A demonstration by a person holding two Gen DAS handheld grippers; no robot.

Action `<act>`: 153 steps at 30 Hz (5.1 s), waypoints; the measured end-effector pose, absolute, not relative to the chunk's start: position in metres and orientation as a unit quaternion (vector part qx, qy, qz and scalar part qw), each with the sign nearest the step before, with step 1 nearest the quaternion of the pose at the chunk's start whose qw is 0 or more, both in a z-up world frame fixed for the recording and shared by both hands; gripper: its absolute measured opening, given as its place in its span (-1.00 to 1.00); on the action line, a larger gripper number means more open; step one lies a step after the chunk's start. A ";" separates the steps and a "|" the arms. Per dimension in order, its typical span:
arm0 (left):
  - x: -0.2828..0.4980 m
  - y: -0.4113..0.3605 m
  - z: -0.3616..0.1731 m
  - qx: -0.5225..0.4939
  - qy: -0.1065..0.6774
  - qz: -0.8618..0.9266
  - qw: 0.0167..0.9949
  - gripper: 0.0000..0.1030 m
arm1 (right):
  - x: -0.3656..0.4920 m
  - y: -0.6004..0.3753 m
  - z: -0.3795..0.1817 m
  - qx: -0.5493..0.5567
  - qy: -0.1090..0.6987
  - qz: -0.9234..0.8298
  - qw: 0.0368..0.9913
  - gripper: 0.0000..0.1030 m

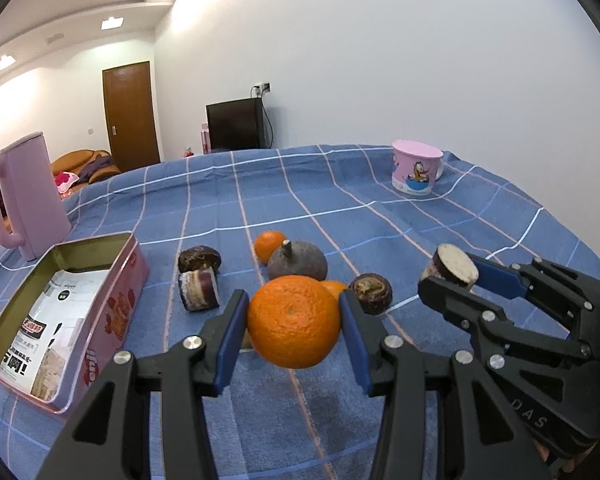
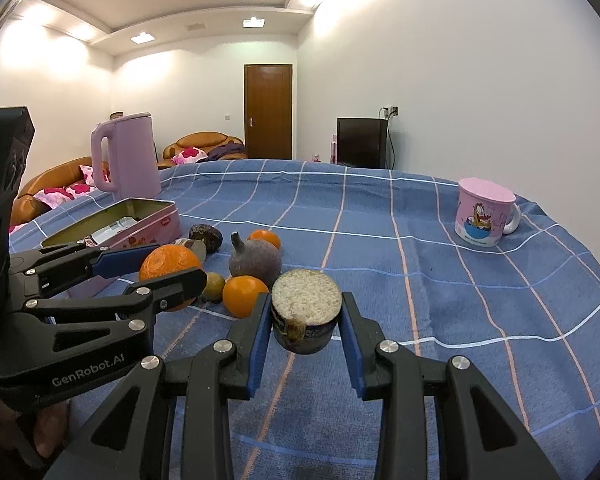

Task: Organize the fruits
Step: 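Lift and carry the orange and cake over the pink tin tray with both grippers, then lower both items into the tin tray and open both grippers, then grasp a second large orange with the right gripper while the left gripper approaches a small yellow fruit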

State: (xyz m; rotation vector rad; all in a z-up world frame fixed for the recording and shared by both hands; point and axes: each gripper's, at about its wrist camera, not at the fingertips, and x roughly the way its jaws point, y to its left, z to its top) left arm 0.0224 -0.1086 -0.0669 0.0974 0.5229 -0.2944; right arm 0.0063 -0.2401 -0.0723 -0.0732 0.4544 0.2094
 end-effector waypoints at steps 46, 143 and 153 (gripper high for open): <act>0.031 -0.011 -0.043 0.005 0.232 -0.031 0.972 -0.07 | 0.028 -0.192 -0.046 -0.055 0.205 0.164 0.963 -0.31; 0.064 -0.038 -0.064 0.050 0.319 -0.079 0.943 0.54 | 0.082 -0.182 -0.079 -0.100 0.346 0.138 0.923 0.07; 0.072 -0.045 -0.073 0.052 0.337 -0.094 0.935 0.54 | 0.092 -0.165 -0.094 -0.139 0.383 0.153 0.900 -0.07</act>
